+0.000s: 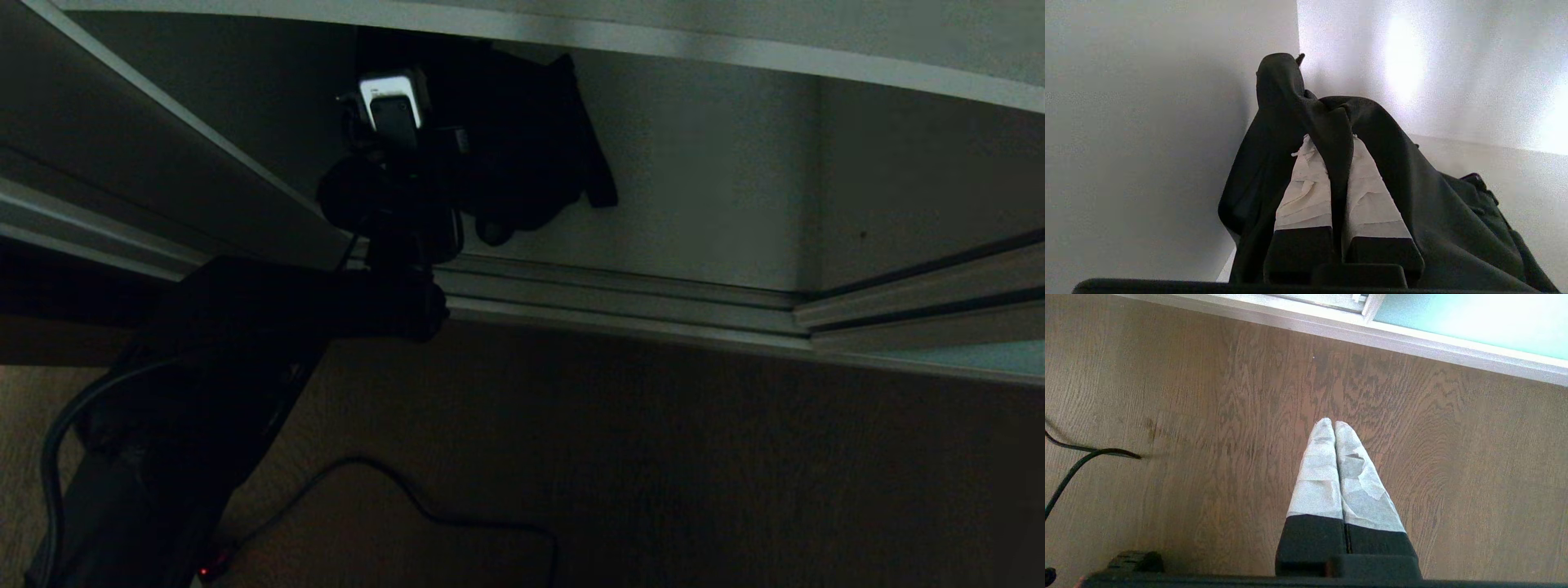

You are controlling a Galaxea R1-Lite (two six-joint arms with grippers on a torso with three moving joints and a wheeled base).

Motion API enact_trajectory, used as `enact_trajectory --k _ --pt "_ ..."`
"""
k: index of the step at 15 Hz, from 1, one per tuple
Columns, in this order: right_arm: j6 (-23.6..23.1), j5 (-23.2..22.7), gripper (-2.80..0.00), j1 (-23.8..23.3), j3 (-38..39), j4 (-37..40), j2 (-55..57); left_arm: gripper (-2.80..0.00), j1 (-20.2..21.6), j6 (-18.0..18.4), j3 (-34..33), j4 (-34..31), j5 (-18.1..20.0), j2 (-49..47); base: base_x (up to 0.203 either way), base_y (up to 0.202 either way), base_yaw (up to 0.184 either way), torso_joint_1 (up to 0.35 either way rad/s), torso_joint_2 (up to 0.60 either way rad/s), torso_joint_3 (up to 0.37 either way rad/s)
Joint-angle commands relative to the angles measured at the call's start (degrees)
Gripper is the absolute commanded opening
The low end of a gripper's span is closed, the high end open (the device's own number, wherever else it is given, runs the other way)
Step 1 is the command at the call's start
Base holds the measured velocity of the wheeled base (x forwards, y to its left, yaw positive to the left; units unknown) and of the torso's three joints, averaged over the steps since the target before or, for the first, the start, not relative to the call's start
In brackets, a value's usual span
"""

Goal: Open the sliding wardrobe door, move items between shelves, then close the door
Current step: Place the bag on the lower shelf

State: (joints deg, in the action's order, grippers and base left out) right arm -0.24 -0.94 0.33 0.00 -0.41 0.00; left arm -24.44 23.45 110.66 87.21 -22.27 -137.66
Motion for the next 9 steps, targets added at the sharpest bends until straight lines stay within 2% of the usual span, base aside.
enact_trajectory --k 1,2,3,9 --pt "0.0 0.0 -2.8 0.0 0.0 0.0 -0.3 -2.8 0.0 0.5 0.0 0.5 -0.2 -0.3 0.0 0.0 0.0 0.0 0.0 0.0" --pt "0.0 0.0 -2.8 0.0 0.0 0.0 -0.3 -2.8 -0.1 0.6 0.0 0.5 -0.3 -0.5 0.0 0.0 0.0 0.0 0.0 0.0" --pt "0.0 0.0 -2.8 0.0 0.0 0.0 -0.3 0.0 -0.1 0.6 0.0 0.5 -0.4 -0.4 0.0 0.0 0.0 0.0 0.0 0.0" --pt "0.0 0.0 -2.8 0.0 0.0 0.0 -0.3 0.0 -0.7 0.6 0.0 -1.6 0.0 1.1 0.0 0.0 0.0 0.0 0.0 0.0"
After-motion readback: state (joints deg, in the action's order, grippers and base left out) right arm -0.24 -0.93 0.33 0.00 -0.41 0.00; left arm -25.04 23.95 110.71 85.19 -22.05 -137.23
